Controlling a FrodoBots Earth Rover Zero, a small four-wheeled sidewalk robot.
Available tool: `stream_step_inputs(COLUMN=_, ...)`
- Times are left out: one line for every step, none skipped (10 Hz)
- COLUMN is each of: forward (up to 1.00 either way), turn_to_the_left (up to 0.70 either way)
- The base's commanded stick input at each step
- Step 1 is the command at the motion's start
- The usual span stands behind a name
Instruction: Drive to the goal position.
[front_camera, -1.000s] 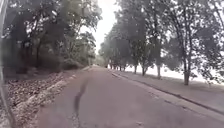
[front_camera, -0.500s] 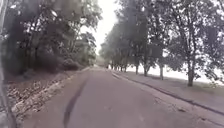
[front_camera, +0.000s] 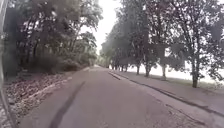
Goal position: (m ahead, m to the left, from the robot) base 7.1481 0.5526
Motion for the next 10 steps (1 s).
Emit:
stream_step_inputs(forward=0.7, turn_to_the_left=0.35)
stream_step_inputs(forward=0.7, turn_to_the_left=0.25)
stream_step_inputs(forward=0.7, turn_to_the_left=0.03)
stream_step_inputs(forward=0.7, turn_to_the_left=0.03)
stream_step_inputs(forward=0.7, turn_to_the_left=0.0)
stream_step_inputs(forward=0.7, turn_to_the_left=0.0)
stream_step_inputs(forward=0.7, turn_to_the_left=0.0)
stream_step_inputs(forward=0.7, turn_to_the_left=0.0)
stream_step_inputs(forward=0.7, turn_to_the_left=0.0)
stream_step_inputs(forward=0.7, turn_to_the_left=0.0)
